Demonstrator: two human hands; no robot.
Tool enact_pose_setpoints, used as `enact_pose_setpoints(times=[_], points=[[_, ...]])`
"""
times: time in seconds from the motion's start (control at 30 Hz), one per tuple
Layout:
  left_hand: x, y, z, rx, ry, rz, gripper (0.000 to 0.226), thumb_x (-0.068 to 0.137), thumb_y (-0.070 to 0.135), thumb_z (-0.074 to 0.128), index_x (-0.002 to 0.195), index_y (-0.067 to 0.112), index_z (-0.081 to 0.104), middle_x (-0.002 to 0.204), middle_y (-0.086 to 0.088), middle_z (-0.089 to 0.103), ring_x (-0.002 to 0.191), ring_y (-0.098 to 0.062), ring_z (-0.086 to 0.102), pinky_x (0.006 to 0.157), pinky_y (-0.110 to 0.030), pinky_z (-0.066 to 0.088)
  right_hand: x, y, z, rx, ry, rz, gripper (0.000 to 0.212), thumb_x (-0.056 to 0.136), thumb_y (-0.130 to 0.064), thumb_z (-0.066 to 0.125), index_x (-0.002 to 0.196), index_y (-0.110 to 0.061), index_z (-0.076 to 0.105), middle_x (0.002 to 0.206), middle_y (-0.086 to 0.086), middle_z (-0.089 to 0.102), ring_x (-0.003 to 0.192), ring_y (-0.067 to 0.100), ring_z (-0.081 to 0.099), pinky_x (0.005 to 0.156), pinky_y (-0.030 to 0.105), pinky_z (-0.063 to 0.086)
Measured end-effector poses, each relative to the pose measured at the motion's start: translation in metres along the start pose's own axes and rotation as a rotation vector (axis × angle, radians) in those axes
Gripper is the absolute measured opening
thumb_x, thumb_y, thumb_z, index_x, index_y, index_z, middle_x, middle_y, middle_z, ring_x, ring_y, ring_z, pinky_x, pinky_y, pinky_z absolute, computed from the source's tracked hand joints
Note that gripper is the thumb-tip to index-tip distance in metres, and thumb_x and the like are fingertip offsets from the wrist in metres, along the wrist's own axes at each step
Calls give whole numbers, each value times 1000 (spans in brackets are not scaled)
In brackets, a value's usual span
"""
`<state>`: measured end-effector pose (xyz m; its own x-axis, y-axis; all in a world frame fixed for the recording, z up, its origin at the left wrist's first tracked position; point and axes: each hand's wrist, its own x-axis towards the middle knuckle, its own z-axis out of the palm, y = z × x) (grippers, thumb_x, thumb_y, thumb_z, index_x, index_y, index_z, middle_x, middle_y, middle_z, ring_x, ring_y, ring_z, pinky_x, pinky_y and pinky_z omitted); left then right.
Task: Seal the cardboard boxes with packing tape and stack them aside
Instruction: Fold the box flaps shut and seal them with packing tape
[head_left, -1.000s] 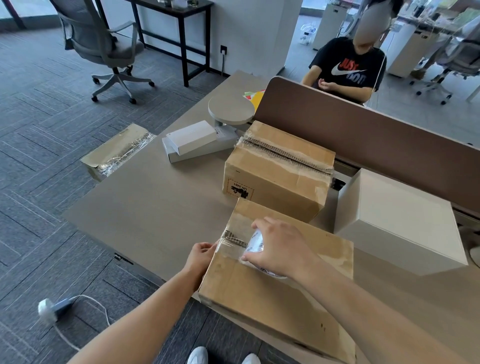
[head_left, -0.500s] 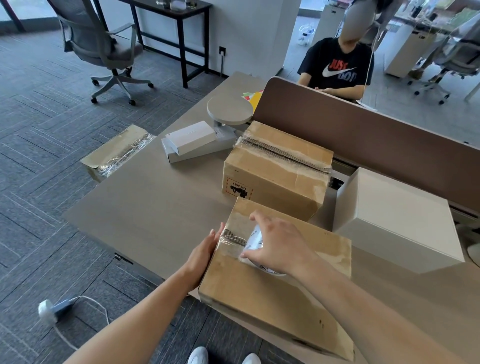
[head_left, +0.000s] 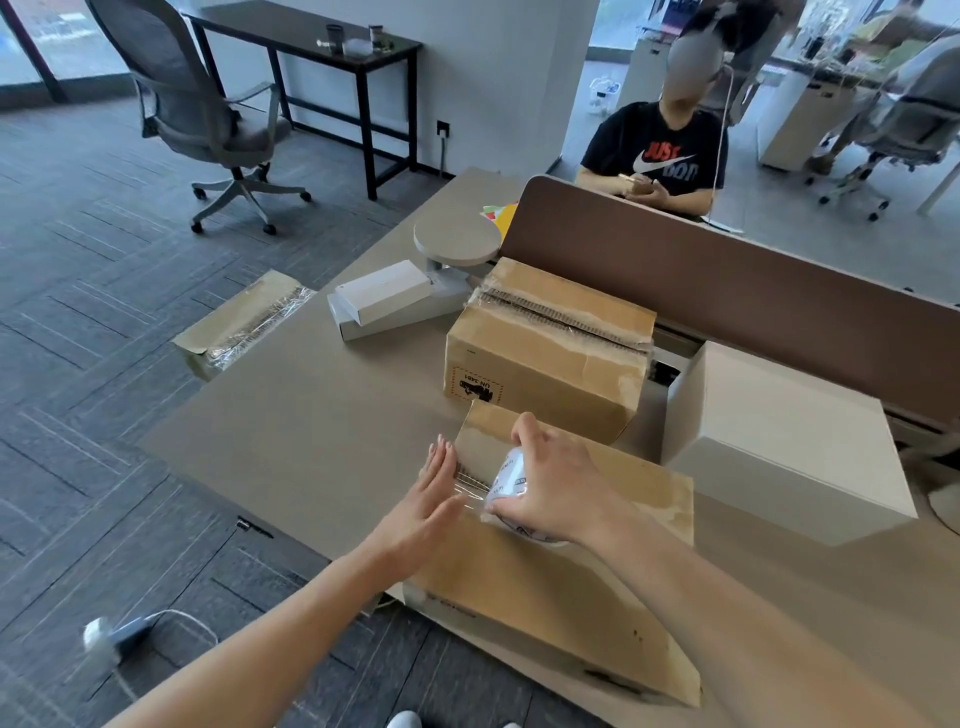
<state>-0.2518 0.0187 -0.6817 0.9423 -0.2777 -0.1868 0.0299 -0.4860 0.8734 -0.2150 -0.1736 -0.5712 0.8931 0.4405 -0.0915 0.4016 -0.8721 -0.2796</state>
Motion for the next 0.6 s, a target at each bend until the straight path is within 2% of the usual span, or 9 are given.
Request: enact_pose_setpoints(times=[0.07, 0.13, 0.27, 0.37, 0.43, 0.5, 0.6], points=[[-4, 3, -1, 529, 2, 87, 108, 79, 91, 9, 154, 18, -18, 157, 6, -33, 144, -4, -31, 120, -30, -15, -1, 3, 1, 2, -16, -24, 62, 72, -54, 72, 101, -21, 29, 96, -6, 48, 99, 23, 51, 88, 36, 35], [-4, 9, -1, 817, 0, 107, 114, 78, 93, 9, 152, 13, -24, 156, 1, -37, 144, -12, -35, 119, -35, -18, -3, 7, 2, -3, -11, -58, 59, 74, -54, 69, 106, -21, 32, 100, -7, 47, 103, 22, 49, 91, 35, 34], [-5, 15, -1, 917, -3, 130, 109, 83, 90, 18, 153, 17, -23, 158, 5, -33, 142, -9, -36, 118, -35, -22, -17, 19, 7, 10, 47, -68, 67, 74, -65, 55, 130, -31, 40, 112, -8, 39, 111, 16, 43, 102, 35, 33], [-5, 16, -4, 992, -32, 125, 97, 88, 84, 13, 152, 21, -25, 159, 7, -31, 141, -7, -38, 118, -38, -21, -33, 27, 20, 232, 98, -45, 78, 77, -63, 57, 146, -47, 25, 110, -9, 36, 107, 10, 43, 101, 32, 40], [-3, 18, -4, 1045, -62, 127, 92, 91, 80, 9, 152, 20, -26, 159, 5, -32, 141, -9, -39, 119, -40, -19, -41, 30, 33, 413, 178, -31, 88, 79, -52, 66, 151, -47, 15, 116, -9, 39, 104, 6, 47, 94, 21, 44], [-4, 19, -5, 1064, -70, 127, 91, 91, 79, 2, 152, 17, -25, 159, 2, -32, 142, -11, -37, 119, -40, -18, -42, 30, 46, 553, 274, 11, 93, 76, -40, 79, 149, -38, 21, 124, -9, 42, 107, 3, 49, 89, 9, 42], [-6, 21, -3, 1046, -71, 146, 93, 86, 77, -11, 152, 14, -23, 158, -2, -31, 144, -14, -34, 119, -37, -17, -42, 31, 55, 676, 394, 67, 72, 69, -48, 79, 124, -31, 35, 113, -12, 49, 99, 2, 54, 78, 8, 43]])
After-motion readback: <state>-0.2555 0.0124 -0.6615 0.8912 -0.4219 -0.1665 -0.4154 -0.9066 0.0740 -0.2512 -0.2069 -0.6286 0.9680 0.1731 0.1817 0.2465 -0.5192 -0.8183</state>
